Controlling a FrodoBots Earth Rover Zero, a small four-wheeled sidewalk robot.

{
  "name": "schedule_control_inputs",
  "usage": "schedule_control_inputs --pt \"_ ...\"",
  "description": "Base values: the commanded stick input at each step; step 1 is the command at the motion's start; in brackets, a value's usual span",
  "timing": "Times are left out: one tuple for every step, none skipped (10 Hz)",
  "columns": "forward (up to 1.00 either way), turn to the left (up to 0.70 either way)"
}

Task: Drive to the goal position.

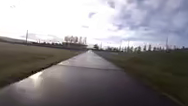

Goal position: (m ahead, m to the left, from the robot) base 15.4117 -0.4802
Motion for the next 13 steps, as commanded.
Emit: schedule_control_inputs --pt "1.0 0.0" --pt "1.0 0.0" --pt "1.0 0.0" --pt "1.0 0.0" --pt "1.0 0.0" --pt "1.0 0.0" --pt "1.0 0.0" --pt "1.0 0.0" --pt "1.0 0.0" --pt "1.0 0.0" --pt "1.0 0.0" --pt "1.0 0.0" --pt "1.0 0.0"
